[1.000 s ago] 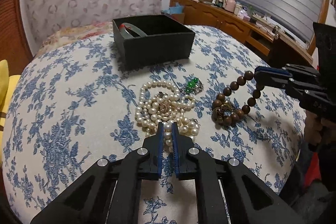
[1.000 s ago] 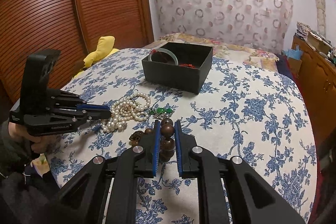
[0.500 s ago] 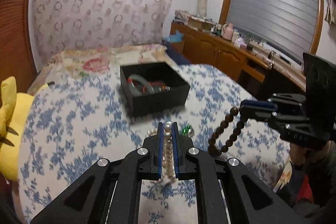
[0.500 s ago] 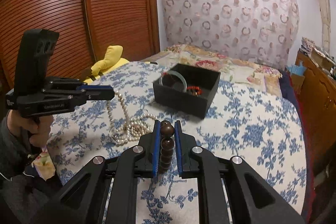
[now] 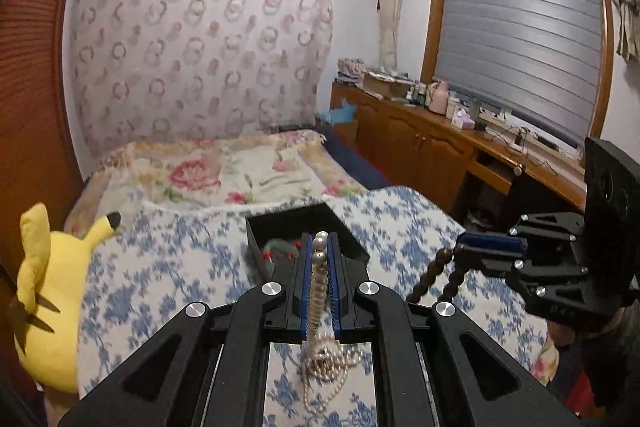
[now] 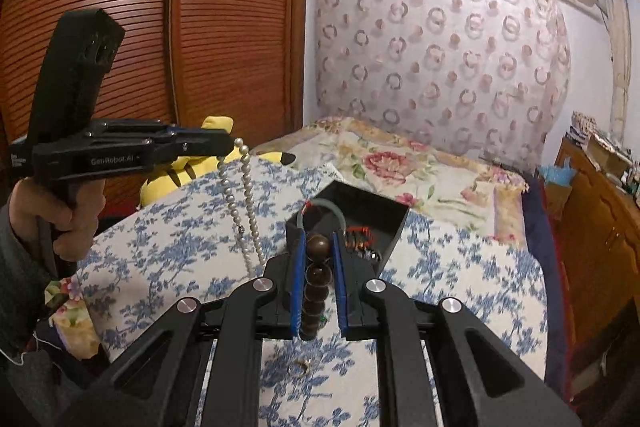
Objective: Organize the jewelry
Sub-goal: 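Lift the bead bracelet with the right tool while the left tool carries the pearl necklace over the box, then open the right tool over the black box while the left tool releases the pearls into it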
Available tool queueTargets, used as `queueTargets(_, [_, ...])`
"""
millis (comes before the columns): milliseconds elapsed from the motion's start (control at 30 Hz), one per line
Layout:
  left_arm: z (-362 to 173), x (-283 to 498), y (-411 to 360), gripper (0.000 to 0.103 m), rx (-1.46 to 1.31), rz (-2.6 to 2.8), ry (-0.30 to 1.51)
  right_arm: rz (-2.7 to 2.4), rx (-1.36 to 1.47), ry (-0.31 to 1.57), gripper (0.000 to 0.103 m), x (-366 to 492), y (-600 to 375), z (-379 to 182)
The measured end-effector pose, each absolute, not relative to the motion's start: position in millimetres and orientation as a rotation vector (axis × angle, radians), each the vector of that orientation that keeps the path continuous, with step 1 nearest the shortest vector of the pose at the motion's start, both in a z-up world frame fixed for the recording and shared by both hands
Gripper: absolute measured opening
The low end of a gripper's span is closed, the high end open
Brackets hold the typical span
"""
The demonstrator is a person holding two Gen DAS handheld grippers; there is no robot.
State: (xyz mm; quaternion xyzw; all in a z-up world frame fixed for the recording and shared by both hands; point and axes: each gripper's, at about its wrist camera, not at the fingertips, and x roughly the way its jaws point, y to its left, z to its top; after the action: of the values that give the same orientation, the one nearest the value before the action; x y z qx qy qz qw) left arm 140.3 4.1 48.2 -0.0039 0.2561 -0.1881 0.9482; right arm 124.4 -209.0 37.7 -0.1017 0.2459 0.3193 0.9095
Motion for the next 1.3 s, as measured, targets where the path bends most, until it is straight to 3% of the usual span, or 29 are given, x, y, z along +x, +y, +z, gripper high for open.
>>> queueTargets(900, [132.3,215.1,-16.8,0.007,0.035,-0.320,0.439,0.586,-0.228,0.449,0.015,205.5,-183.6,79.8])
queueTargets(1300, [87.2,253.5,-19.0,0.007,0.027,-0.312,0.539,0.568,-0.218,0.527,0.015,241.8,-170.8,46.7])
